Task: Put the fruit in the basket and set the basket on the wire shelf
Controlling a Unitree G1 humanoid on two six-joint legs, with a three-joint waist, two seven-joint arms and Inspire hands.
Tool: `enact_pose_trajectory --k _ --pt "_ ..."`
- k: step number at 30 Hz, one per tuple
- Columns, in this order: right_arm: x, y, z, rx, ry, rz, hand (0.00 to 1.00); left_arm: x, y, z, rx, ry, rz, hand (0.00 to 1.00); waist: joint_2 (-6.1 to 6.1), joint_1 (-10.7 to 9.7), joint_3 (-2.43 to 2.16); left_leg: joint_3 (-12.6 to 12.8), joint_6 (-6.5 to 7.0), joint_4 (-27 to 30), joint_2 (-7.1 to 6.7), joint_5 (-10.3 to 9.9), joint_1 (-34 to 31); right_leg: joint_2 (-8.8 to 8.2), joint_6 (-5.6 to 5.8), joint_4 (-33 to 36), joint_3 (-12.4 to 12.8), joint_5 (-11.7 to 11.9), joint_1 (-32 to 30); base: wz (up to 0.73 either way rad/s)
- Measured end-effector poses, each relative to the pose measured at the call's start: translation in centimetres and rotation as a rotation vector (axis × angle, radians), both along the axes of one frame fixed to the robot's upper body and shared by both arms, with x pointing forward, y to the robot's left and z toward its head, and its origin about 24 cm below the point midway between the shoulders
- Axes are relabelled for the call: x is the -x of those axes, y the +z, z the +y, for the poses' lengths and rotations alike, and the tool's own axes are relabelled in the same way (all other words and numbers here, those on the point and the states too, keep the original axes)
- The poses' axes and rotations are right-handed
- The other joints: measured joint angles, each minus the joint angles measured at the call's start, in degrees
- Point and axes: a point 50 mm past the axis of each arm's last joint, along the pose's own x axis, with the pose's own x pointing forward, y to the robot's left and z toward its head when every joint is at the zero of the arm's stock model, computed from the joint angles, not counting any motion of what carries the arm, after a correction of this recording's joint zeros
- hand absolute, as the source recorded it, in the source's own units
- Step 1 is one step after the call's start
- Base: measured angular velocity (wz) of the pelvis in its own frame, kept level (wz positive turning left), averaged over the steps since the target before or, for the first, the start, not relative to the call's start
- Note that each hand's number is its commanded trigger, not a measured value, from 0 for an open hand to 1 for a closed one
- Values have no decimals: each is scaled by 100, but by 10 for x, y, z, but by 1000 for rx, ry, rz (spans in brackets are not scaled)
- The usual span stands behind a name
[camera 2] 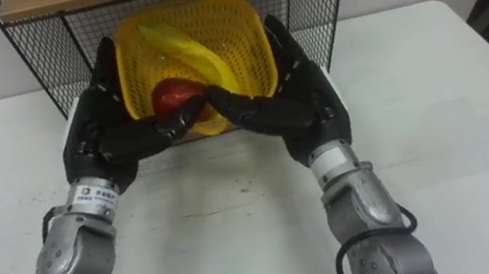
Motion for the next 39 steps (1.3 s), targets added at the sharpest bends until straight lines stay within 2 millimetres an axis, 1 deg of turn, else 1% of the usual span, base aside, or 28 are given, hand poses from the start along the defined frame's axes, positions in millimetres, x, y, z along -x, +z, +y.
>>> enact_pose_trajectory --k 2,6,9,12,16,19,21,24,27,30,33,36,39 --pt "-9 2 2 8 3 19 0 -8 0 1 -5 12 20 0 1 -81 0 -6 2 0 2 1 -2 11 3 -40 2 23 20 -2" --pt "-27 9 5 -22 -5 42 0 -29 2 1 -40 40 68 0 9 -106 0 26 -1 -61 41 6 87 49 0 -274 -9 152 178 -4" --pt "-32 8 5 -49 -13 71 0 -33 3 1 -53 62 94 0 9 -119 0 30 -8 -89 53 10 104 58 -8 -390 -4 192 226 0" --pt "-35 3 6 -18 -14 122 0 -41 1 -1 -67 64 140 0 5 -115 -2 27 -24 -100 62 20 118 36 -9 -385 5 193 220 0" --pt "-41 2 5 -1 -15 155 0 -50 1 -2 -66 71 176 0 6 -112 -3 27 -31 -126 67 24 143 40 -9 -388 8 193 229 0" --pt "-47 2 5 3 -13 176 0 -55 -4 -2 -72 78 228 0 3 -96 -6 7 -41 -193 66 30 227 45 -9 -392 -3 193 281 0" --pt "-58 3 5 20 -16 204 0 -60 -5 -1 -72 88 264 0 5 -93 -7 6 -47 -209 66 35 237 50 -9 -391 10 193 277 0" --pt "-67 6 2 22 -25 224 0 -65 -2 1 -63 106 274 0 8 -76 -10 -2 -53 -226 69 39 245 58 -9 -393 10 193 250 0" --pt "-69 7 3 18 -10 219 0 -66 -5 6 -39 128 294 0 15 -62 -15 -29 -70 -304 72 52 352 66 -10 -392 20 193 297 -3" --pt "-68 0 2 22 -7 246 0 -64 -12 8 -29 129 342 0 17 -49 -18 -129 -70 -323 73 52 413 78 -10 -387 12 193 340 -3" --pt "-67 -8 1 27 -7 289 0 -64 -15 8 -34 125 361 0 17 -51 -19 -223 -88 -359 71 63 432 87 -10 -385 11 192 339 0" --pt "-66 -12 1 28 1 307 0 -63 -18 10 -41 128 377 0 20 -47 -21 -344 -92 -369 69 65 466 99 -11 -381 9 192 362 -5" --pt "-66 -13 1 29 -1 311 0 -63 -19 10 -42 127 382 0 30 -46 -29 -367 -92 -371 70 65 481 103 -11 -384 10 192 378 0"
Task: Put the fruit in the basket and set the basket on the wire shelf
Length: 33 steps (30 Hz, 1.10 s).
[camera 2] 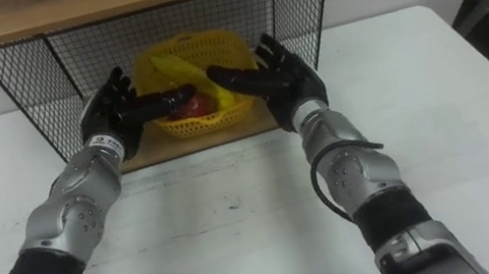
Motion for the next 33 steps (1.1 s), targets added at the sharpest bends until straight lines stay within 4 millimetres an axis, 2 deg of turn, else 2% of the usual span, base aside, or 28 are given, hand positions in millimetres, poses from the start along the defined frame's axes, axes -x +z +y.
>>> enact_pose_trajectory --k 2,4,5,6,7,8,9,10,11,12,16,17,19,23,27,33 --pt "0 0 0 1 1 0 0 0 0 0 1 -1 3 0 9 -3 -8 -71 0 -1 0 0 14 6 0 16 -3 0 -4 -2" --pt "0 0 0 3 2 1 0 0 0 -1 2 -2 3 0 18 34 -18 -347 -13 -15 1 8 35 33 -15 178 -20 -10 -91 -12" --pt "0 0 0 5 5 4 0 0 -1 -1 1 -2 5 0 44 77 -19 -727 -40 -77 34 29 84 151 -64 451 -15 -159 -317 -46" --pt "-1 1 2 9 21 6 0 0 -1 0 -9 0 3 0 65 165 -28 -999 -54 -114 112 25 78 373 -311 141 126 -46 -630 -53" --pt "-1 0 6 12 43 6 0 0 -1 4 -22 10 3 0 57 165 -33 -1001 -77 -104 133 19 63 401 -458 -197 144 178 -771 -27" --pt "1 -3 10 7 66 19 0 0 -4 10 -23 30 18 0 82 89 -46 -1064 -216 -120 151 -51 166 352 -451 -241 -51 962 -829 31" --pt "2 -5 10 4 52 34 0 1 -7 6 -17 25 38 0 74 11 -33 -818 -369 -197 203 2 212 324 -477 -163 -144 988 -741 50" --pt "2 -5 10 3 45 36 0 1 -7 5 -16 20 41 0 44 -19 -36 -605 -424 -239 232 37 189 297 -476 -176 -135 987 -717 57" --pt "0 -2 8 -2 34 28 0 1 -7 4 -14 16 41 0 22 -52 -44 -283 -418 -417 298 138 197 276 -438 -191 -139 963 -715 38" --pt "-2 1 6 -16 20 20 0 1 -7 4 -3 22 43 0 -15 -42 -64 -155 -297 -490 281 213 195 255 -420 -193 -137 940 -778 27" --pt "-3 2 2 -33 -5 23 0 2 -8 6 -10 50 64 0 -39 36 -62 -164 -273 -432 188 277 122 174 -377 -181 -192 910 -777 9" --pt "-4 3 0 -44 -21 20 0 1 -4 5 -10 56 46 0 -39 37 -63 -177 -272 -433 176 277 85 165 -313 -182 -217 885 -780 6" --pt "-5 6 -3 -51 -47 15 0 -1 5 5 -6 67 12 0 -42 49 -71 -192 -271 -431 152 278 80 165 -300 -174 -258 893 -777 7" --pt "-7 19 -4 -42 -63 -34 0 -4 24 5 -7 72 -64 0 -19 64 -100 -254 -270 -425 117 303 116 163 -376 -117 -301 919 -746 6" --pt "-9 36 -10 -26 -68 -107 0 -1 26 13 -12 97 -86 0 -29 95 -105 -270 -272 -429 125 303 203 146 -387 -21 -308 833 -731 1" --pt "-7 41 -12 -22 -57 -143 0 5 42 15 8 115 -163 0 -48 150 -115 -262 -272 -477 125 302 291 133 -378 1 -323 796 -702 1"
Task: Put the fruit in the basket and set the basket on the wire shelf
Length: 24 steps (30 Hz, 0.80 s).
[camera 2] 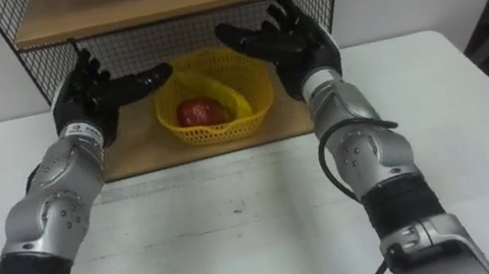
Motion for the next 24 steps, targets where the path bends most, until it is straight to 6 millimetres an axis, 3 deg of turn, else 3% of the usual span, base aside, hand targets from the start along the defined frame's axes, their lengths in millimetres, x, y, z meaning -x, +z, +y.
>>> enact_pose_trajectory --k 10,16,20,24 --pt "20 -5 -6 143 1 -50 0 18 17 3 2 0 -112 0 -16 -68 -9 -41 -7 -50 5 -16 94 18 10 -5 -5 -66 121 2" --pt "25 2 -6 135 17 -97 0 28 9 7 -1 -25 -110 0 -20 -96 -11 -51 -15 -53 20 -21 93 26 2 -13 -10 -84 129 1" --pt "43 1 -8 155 19 -126 0 37 0 6 -33 -54 -98 0 -28 -48 -12 -47 -18 -60 23 -23 93 26 3 -17 -11 -106 130 0" --pt "61 -19 -13 160 20 -69 0 49 -15 7 -52 -72 -50 0 -57 -43 -27 -47 -21 -64 29 -28 112 29 3 -25 -7 -109 147 0"
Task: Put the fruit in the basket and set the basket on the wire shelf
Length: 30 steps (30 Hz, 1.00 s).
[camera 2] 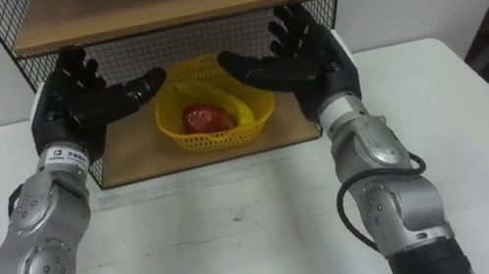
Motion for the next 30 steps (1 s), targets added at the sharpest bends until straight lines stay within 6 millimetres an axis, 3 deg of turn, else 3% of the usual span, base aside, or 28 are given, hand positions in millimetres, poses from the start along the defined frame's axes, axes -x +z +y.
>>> enact_pose_trajectory --k 5,13,20,25,30 --pt "17 -22 -4 14 1 72 0 8 -10 0 -15 1 22 0 1 14 3 14 -2 9 4 -52 -36 8 27 17 16 -21 -28 -1" --pt "28 -9 -4 5 -2 -41 0 31 -12 1 10 -26 -47 0 20 -5 10 28 -10 10 28 -57 -14 26 4 -10 0 -29 -8 0" --pt "60 -31 0 62 24 16 0 64 -40 7 -11 -60 41 0 69 13 41 60 -2 10 24 -92 -114 31 16 50 5 -76 -144 -1" --pt "72 -31 -1 71 49 -14 0 75 -44 8 4 -90 22 0 67 8 37 81 -3 8 34 -93 -178 31 10 35 7 -77 -209 -2" --pt "92 -43 -7 88 57 21 0 89 -49 14 -3 -84 18 0 69 -2 34 48 -7 44 33 -103 -264 28 12 34 7 -81 -257 3"
